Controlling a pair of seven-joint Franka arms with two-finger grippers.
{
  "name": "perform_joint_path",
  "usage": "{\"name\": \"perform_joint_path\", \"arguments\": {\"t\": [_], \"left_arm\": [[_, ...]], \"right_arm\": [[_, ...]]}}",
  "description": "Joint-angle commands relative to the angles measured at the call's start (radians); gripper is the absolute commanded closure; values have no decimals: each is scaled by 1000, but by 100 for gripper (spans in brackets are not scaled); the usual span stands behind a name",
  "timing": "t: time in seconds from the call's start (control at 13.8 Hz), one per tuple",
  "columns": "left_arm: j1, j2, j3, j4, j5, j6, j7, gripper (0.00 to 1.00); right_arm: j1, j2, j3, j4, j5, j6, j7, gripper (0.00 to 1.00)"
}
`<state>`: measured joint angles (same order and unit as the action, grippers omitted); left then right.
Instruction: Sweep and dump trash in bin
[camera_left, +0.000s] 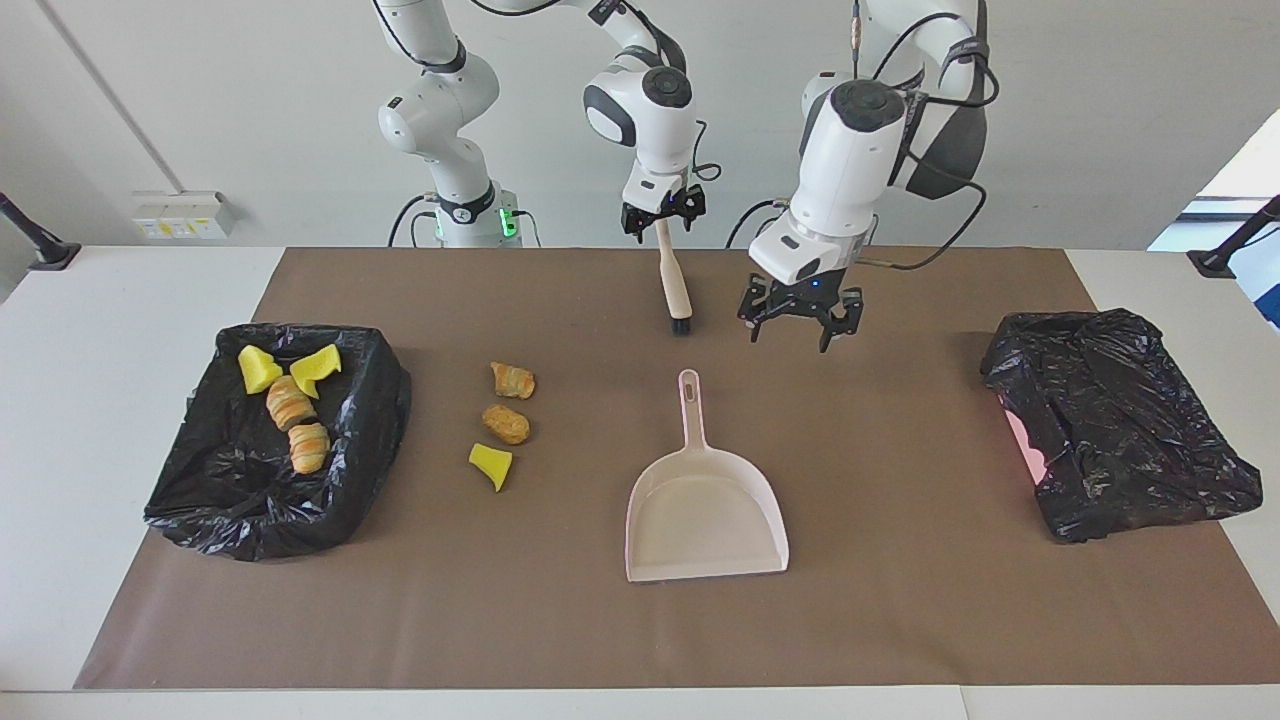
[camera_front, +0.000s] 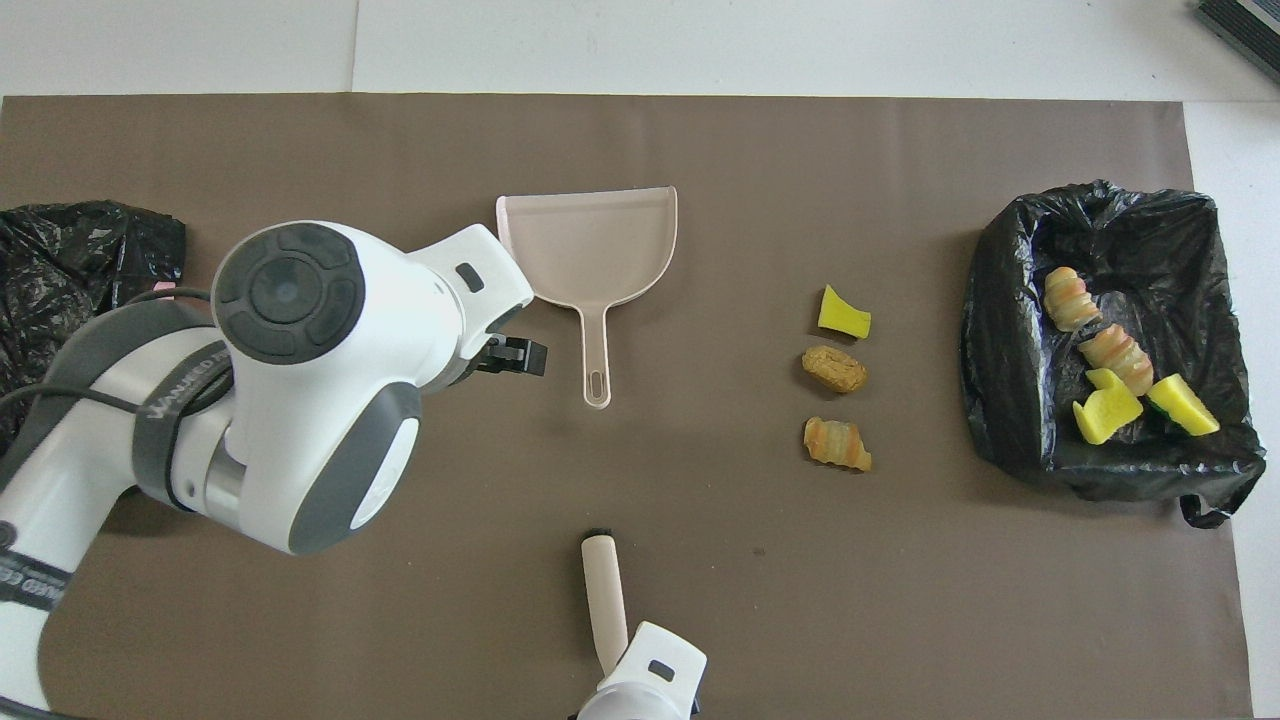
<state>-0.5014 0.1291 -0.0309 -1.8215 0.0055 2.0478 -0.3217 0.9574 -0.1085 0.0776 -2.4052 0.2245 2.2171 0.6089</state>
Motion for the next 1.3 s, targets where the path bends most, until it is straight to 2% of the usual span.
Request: {"name": "perform_joint_path", "arguments": {"t": [0.0,0.29,0.36,0.43,0.51,0.65,0.72,0.79,1.08,1.16,1.23], "left_arm": [[-51,61,19,-21,7,99,-78,0],[-91,109,19,-61,7,236,-131,0],[-89,113,17,-61,7,250,-126,0],[-91,127,19,-59,7,261,-122,0],[-92,150,19,-52,7,290,-123,0],[-92,164,17,-53,7,317,-123,0],[-95,173,17,-51,7,321,-129,0],[-115,196,19,-50,7,334,-132,0],[-118,211,20,-50,7,350,-145,0],[-118,216,20,-50,10,356,-149,3],[-118,219,20,-45,13,357,-148,16]], "right_arm": [[38,1,-4,-51,26,85,29,0],[40,3,-4,-54,24,85,31,0],[40,3,-4,-54,24,85,23,6],[40,4,-4,-54,24,85,20,36],[37,13,-4,-52,24,87,19,60],[34,16,-4,-51,26,87,40,93],[32,18,-4,-48,26,87,54,100],[31,26,-6,-39,27,85,51,100],[-14,46,-7,26,26,-2,34,100],[-26,38,-10,26,16,-19,29,100],[-48,20,-10,24,9,-33,26,100]]}}
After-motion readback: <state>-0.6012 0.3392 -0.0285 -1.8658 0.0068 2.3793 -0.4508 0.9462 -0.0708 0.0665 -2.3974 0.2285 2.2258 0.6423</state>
